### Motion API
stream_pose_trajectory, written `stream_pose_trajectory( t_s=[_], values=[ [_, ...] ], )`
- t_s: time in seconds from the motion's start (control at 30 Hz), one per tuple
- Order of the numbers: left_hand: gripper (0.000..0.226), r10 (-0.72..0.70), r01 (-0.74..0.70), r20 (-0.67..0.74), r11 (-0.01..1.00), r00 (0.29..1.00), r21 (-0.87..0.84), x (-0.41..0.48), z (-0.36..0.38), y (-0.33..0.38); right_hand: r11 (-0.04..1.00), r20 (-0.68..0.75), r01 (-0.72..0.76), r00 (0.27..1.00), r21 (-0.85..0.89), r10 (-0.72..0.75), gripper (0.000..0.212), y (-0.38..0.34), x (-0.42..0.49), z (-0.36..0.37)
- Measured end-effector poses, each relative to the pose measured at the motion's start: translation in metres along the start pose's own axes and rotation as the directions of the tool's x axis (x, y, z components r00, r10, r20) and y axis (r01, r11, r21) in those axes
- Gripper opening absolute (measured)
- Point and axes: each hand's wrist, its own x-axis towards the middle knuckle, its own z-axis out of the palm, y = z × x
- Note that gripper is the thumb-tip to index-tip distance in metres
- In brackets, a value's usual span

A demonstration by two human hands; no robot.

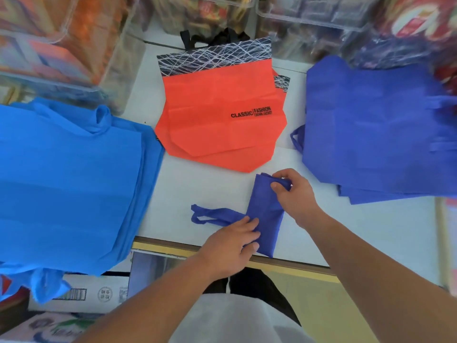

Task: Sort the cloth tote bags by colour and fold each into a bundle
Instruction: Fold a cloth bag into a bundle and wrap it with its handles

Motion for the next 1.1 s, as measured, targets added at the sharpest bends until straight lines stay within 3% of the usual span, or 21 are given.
stream_pose_trajectory(
  t_s=[0.1, 0.17, 0.23, 0.3, 0.37, 0.43, 0.57, 0.7, 0.9, 0.97, 1.1],
  values=[
    [0.049, -0.016, 0.011, 0.033, 0.989, 0.999, 0.147, 0.013, 0.014, 0.015, 0.996, 0.040, 0.001, 0.999, -0.093, 0.002, 0.027, 0.019, 0.009, -0.022],
    [0.052, -0.052, 0.043, 0.034, 0.974, 0.998, 0.221, 0.023, 0.022, 0.025, 0.941, -0.007, 0.087, 0.995, -0.328, -0.095, 0.047, 0.033, 0.009, -0.028],
    [0.054, -0.101, 0.093, 0.030, 0.978, 0.994, 0.185, 0.030, 0.028, 0.036, 0.800, -0.038, 0.246, 0.948, -0.548, -0.317, 0.058, 0.043, -0.002, -0.032],
    [0.054, -0.109, 0.110, -0.014, 0.982, 0.994, 0.151, 0.035, 0.036, 0.043, 0.626, 0.038, 0.427, 0.844, -0.652, -0.535, 0.058, 0.054, -0.015, -0.034],
    [0.055, -0.077, 0.093, -0.100, 0.982, 0.992, 0.167, 0.038, 0.044, 0.043, 0.494, 0.169, 0.549, 0.766, -0.674, -0.620, 0.053, 0.066, -0.020, -0.036],
    [0.054, -0.039, 0.071, -0.195, 0.985, 0.980, 0.160, 0.040, 0.049, 0.039, 0.414, 0.284, 0.598, 0.744, -0.686, -0.605, 0.050, 0.073, -0.014, -0.039],
    [0.058, 0.020, 0.014, -0.318, 0.994, 0.948, 0.106, 0.046, 0.052, 0.026, 0.579, 0.407, 0.543, 0.839, -0.608, -0.360, 0.052, 0.066, 0.010, -0.044],
    [0.060, 0.062, -0.017, -0.327, 0.990, 0.943, 0.138, 0.054, 0.050, 0.017, 0.652, 0.507, 0.517, 0.832, -0.555, -0.228, 0.050, 0.062, 0.028, -0.045],
    [0.033, 0.269, -0.082, -0.289, 0.847, 0.919, 0.526, 0.051, 0.051, 0.024, 0.778, 0.580, 0.421, 0.810, -0.466, -0.090, 0.050, 0.043, 0.030, -0.055],
    [0.021, 0.245, -0.074, -0.322, 0.883, 0.915, 0.463, 0.055, 0.041, 0.034, 0.860, 0.586, 0.322, 0.810, -0.397, -0.033, 0.052, 0.034, 0.024, -0.061],
    [0.019, 0.021, 0.039, -0.266, 0.975, 0.964, 0.218, 0.056, 0.013, 0.054, 0.990, 0.619, 0.004, 0.781, -0.144, 0.087, 0.057, 0.025, 0.008, -0.067]
  ],
)
